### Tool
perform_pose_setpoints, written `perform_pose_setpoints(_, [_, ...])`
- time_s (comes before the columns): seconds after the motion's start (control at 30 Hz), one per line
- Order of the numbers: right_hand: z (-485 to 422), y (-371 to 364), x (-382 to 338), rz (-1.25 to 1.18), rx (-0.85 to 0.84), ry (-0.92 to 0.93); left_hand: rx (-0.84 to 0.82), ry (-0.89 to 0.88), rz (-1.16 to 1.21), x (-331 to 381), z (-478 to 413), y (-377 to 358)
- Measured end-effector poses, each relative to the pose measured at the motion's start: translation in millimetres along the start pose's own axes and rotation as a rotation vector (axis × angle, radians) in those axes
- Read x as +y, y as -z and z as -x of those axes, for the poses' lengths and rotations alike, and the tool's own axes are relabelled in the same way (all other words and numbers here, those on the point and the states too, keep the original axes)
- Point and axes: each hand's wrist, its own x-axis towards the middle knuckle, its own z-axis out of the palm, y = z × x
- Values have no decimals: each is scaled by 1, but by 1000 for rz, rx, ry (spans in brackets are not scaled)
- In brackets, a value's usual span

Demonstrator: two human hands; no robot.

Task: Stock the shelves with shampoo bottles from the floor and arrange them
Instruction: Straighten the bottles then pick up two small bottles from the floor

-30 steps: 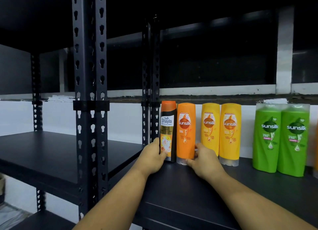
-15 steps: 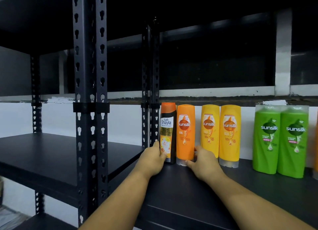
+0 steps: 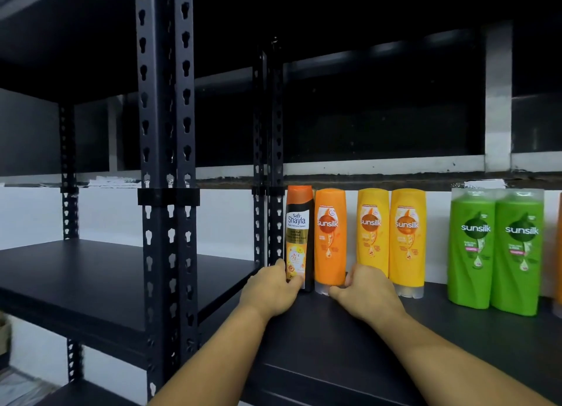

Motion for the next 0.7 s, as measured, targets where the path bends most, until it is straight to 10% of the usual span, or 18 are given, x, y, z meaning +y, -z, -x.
perform_pose_setpoints(0.5, [81, 54, -28, 191, -534, 321, -242, -155, -205, 17, 126, 48])
perform_pose_setpoints(0.7, [183, 111, -16, 93, -497, 458, -109, -293, -37, 32, 208, 54])
